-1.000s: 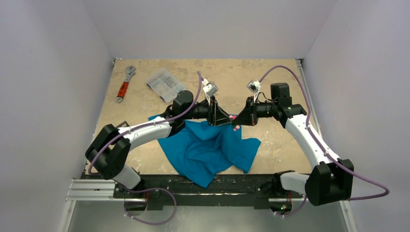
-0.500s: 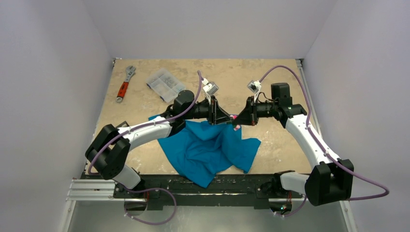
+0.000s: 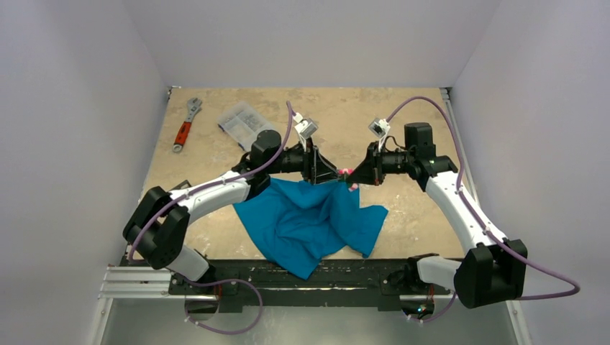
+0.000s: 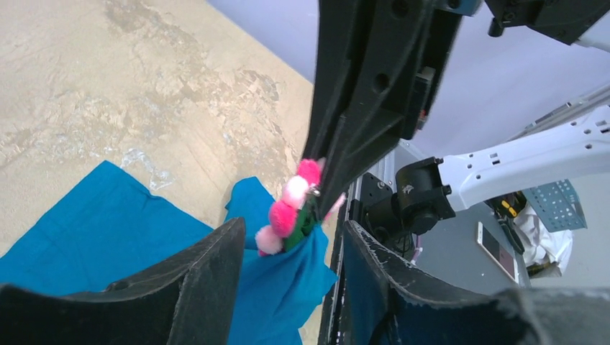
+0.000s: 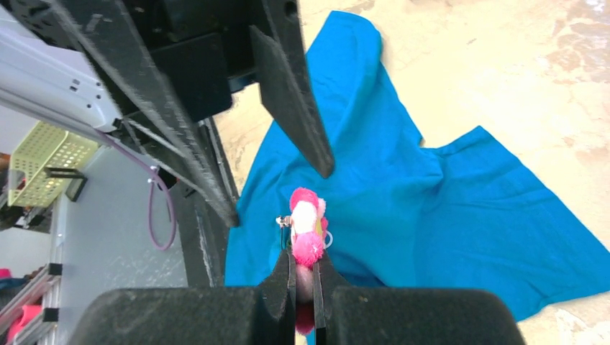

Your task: Remove the brooch from the garment

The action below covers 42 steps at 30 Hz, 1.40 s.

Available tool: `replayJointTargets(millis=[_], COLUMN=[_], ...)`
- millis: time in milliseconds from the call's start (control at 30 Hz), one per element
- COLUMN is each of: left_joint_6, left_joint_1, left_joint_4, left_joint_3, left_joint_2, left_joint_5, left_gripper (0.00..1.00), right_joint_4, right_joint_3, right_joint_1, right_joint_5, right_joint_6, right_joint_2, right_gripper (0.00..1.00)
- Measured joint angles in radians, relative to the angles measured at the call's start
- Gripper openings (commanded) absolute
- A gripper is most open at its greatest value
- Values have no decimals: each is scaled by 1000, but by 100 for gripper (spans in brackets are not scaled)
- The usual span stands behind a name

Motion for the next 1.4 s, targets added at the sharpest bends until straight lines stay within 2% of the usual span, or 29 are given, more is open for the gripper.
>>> replayJointTargets(millis=[333, 800, 933, 1167, 1400], left_joint_6=[108, 135, 122, 96, 90], left_joint_1=[3, -51, -51, -52, -56], left_joint_4=[-18, -32, -28, -15, -18], left_joint_3=[-10, 11, 33, 47, 49], left_joint_2=[-66, -16, 1, 20, 21], left_joint_5=[44, -27, -39, -41, -62], left_gripper=[52, 47, 41, 23, 14], right_joint_4=[-9, -6, -3, -2, 11], right_joint_3=[0, -2, -4, -4, -6], right_joint_1=[0, 0, 0, -1, -2], right_joint_5=[70, 45, 23, 4, 6], right_joint_6=[-55, -41, -39, -40, -23], right_joint_2=[-19, -51, -51, -50, -50], right_gripper=[0, 0, 0, 0, 0])
